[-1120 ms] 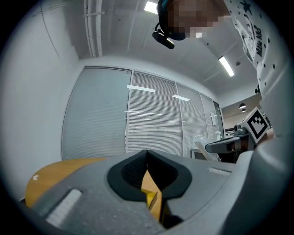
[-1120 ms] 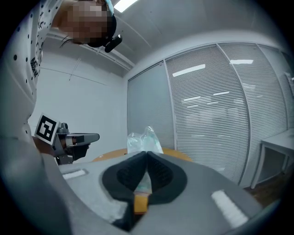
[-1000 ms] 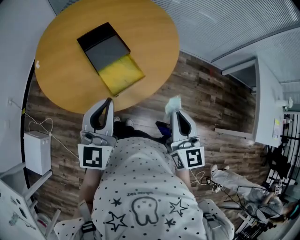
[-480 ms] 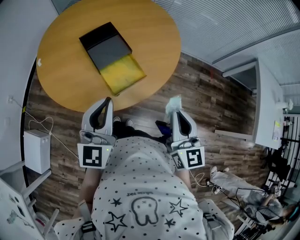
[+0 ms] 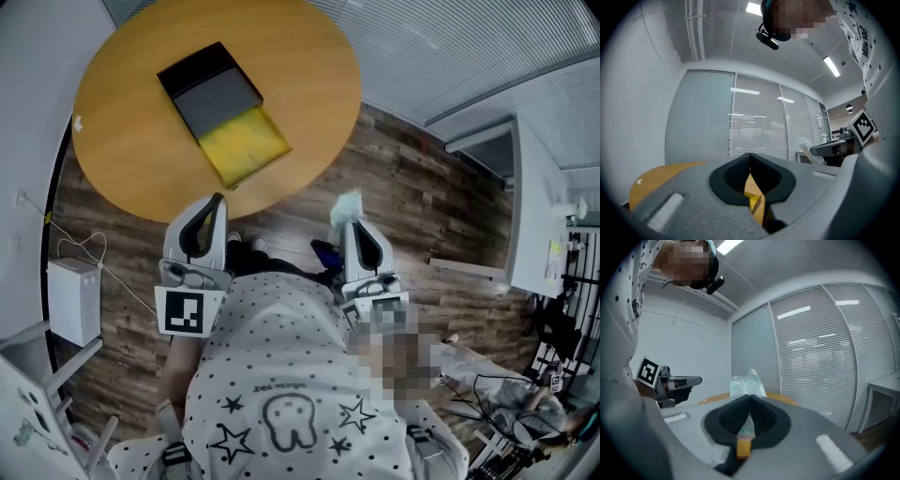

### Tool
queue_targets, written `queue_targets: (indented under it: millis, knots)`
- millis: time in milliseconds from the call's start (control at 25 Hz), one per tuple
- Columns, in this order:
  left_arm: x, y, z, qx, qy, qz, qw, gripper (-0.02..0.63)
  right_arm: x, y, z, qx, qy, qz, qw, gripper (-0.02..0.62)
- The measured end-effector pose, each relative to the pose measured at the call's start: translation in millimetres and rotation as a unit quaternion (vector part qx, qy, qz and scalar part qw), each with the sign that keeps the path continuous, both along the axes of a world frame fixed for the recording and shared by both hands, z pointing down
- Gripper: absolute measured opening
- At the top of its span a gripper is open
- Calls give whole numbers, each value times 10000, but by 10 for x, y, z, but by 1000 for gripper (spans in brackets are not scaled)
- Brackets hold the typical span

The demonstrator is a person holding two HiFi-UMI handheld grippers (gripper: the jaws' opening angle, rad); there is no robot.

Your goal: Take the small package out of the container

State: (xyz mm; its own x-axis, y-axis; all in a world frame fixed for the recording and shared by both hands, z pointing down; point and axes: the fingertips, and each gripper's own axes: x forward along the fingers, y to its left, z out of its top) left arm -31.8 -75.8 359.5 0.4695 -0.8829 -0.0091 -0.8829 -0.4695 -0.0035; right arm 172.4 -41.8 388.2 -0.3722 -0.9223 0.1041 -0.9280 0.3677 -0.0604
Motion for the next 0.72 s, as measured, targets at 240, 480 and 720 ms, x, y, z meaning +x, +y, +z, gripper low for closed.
queue_targets:
  millis: [240,480,720]
  knots:
    - [-7,1,-11,6,20,7,10000,9,-20,-15,-15,18,8,-39,10000,3]
    - [-5,12,-10,-3,27,21,10000,9,-116,-47,-28,53,61,-204,9998,3]
    - [-9,19,-13,17,26,15,10000,9,-128,-65,-92,122,64,-235,9996,4]
